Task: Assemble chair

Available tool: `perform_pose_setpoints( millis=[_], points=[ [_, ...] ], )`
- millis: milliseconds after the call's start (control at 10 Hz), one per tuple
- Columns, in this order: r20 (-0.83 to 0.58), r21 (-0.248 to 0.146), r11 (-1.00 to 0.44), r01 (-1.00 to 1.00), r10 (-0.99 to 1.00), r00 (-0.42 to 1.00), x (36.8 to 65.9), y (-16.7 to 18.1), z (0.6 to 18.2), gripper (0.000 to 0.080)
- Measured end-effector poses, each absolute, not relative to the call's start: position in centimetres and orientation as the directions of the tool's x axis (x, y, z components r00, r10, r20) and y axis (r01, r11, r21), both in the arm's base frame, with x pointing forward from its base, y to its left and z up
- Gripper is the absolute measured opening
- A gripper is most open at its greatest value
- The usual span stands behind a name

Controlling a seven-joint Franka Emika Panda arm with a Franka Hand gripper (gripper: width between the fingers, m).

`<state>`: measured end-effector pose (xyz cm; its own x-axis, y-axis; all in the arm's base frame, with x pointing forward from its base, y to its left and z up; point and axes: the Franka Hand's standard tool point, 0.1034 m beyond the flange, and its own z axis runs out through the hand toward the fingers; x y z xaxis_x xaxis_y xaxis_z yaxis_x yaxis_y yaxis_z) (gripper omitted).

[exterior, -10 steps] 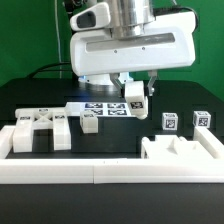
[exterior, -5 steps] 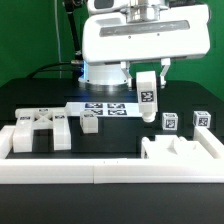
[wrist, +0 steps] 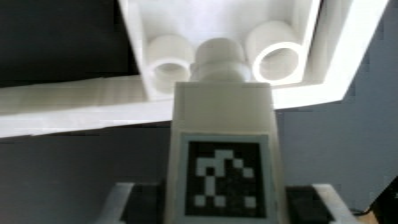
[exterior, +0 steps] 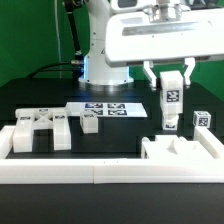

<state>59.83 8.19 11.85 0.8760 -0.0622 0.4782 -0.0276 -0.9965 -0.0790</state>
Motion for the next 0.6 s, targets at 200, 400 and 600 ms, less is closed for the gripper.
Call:
perform_pose_setpoints(
  millis=[200,400,600],
  points=[
    [0.475,-0.079,-0.997,-0.020,-0.055,0.878,59.82,8.99,11.54,0.0291],
    [0.474,-0.079,-0.997,-0.020,-0.056,0.879,59.79,8.97,11.45,0.0291],
    [0.473,-0.071,-0.997,0.006,-0.028,0.880,60.26,9.82,10.71,0.0291]
  ],
)
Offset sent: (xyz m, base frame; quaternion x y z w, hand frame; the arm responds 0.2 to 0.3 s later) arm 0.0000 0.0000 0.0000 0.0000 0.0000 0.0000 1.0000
